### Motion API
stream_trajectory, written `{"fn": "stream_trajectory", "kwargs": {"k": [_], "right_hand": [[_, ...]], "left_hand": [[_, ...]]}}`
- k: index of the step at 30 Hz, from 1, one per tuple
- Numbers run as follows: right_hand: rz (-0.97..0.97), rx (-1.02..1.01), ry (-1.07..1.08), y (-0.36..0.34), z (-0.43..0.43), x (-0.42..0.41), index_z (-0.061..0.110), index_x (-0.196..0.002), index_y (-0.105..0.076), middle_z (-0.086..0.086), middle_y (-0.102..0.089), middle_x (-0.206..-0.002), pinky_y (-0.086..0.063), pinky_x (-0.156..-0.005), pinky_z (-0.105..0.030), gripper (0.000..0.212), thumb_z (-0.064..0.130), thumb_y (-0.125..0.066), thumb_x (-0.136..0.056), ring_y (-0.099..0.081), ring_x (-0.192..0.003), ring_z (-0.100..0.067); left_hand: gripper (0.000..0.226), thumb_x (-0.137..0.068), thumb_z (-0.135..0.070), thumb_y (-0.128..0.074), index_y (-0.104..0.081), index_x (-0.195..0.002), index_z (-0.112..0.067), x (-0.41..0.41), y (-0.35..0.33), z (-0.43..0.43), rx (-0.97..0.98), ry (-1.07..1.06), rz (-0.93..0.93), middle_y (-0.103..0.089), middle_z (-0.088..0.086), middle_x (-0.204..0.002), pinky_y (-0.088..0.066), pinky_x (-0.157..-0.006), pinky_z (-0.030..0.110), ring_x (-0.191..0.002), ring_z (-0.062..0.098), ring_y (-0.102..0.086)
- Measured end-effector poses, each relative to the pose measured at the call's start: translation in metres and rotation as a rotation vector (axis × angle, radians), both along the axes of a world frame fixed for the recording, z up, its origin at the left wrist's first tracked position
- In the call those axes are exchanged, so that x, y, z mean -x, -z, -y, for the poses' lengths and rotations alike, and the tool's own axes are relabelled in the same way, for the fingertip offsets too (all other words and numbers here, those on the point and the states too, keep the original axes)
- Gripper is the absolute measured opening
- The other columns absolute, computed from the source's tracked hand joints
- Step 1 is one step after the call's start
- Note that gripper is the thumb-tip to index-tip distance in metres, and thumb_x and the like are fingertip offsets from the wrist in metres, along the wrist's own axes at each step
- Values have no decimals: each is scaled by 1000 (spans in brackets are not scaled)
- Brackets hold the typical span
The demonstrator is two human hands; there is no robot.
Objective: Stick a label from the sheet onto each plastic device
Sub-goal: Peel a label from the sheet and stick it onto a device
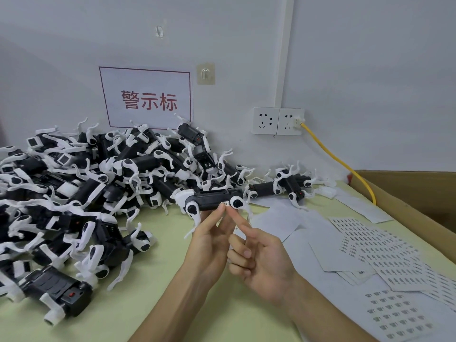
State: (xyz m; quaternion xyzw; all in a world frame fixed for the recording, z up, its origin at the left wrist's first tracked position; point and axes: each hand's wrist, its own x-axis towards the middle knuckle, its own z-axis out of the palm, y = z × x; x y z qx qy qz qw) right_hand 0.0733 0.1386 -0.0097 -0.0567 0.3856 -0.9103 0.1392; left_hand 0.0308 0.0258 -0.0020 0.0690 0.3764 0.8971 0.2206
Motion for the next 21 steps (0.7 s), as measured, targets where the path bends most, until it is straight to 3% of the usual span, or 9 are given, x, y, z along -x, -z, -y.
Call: {"fn": "stream_trajectory", "kwargs": {"k": [2,4,6,8,9,14,18,21], "right_hand": [[-2,-9,4,0,0,0,33,-129,-67,1,-24,-58,-21,-45,-24,43,22,-51,-91,-13,-52,-13],[-1,-10,4,0,1,0,33,-129,-67,1,-25,-58,-20,-46,-24,43,22,-50,-92,-13,-52,-13],[2,-2,4,0,0,-1,31,-129,-67,1,-25,-58,-19,-46,-25,42,21,-49,-92,-13,-53,-13],[0,-4,2,-1,0,-1,30,-129,-67,0,-24,-58,-18,-46,-25,42,21,-49,-92,-13,-53,-13],[-4,-11,2,-1,-1,-1,30,-129,-67,0,-24,-59,-17,-47,-25,42,22,-50,-92,-13,-53,-13],[-5,-29,9,-2,-1,-1,29,-129,-68,1,-23,-60,-17,-47,-26,42,23,-51,-91,-14,-52,-13],[5,-5,5,-1,2,-2,29,-128,-69,1,-24,-60,-16,-47,-26,43,24,-56,-87,-15,-51,-13],[4,13,10,1,5,-2,29,-129,-68,0,-26,-60,-18,-45,-25,44,23,-57,-87,-19,-48,-12]], "left_hand": [[21,-83,-36,-70,-53,-94,-30,1,2,0,-1,6,0,-57,-1,-119,-42,-71,39,-103,28,-54],[31,-82,-37,-71,-51,-104,-29,2,3,0,-10,1,-3,-56,-1,-120,-43,-75,41,-108,28,-52],[37,-79,-37,-73,-50,-107,-27,3,3,-1,-16,-20,-16,-58,-1,-120,-45,-92,45,-117,27,-52],[40,-77,-34,-74,-52,-109,-25,4,4,-1,-17,-65,-27,-59,0,-121,-36,-116,46,-124,26,-55],[36,-78,-32,-74,-54,-106,-22,4,4,-1,-17,-98,-29,-59,2,-121,-32,-121,49,-128,28,-57],[13,-86,-18,-71,-59,-85,-23,2,4,-5,6,-250,-48,-59,6,-108,-35,-120,47,-133,30,-57],[17,-92,-11,-68,-62,-80,-21,-1,2,-8,14,-352,-29,-67,-1,-87,-44,-106,37,-113,24,-66],[18,-92,-11,-70,-63,-78,-19,-1,3,-10,27,-399,21,-70,4,-92,-44,-111,43,-106,21,-69]]}}
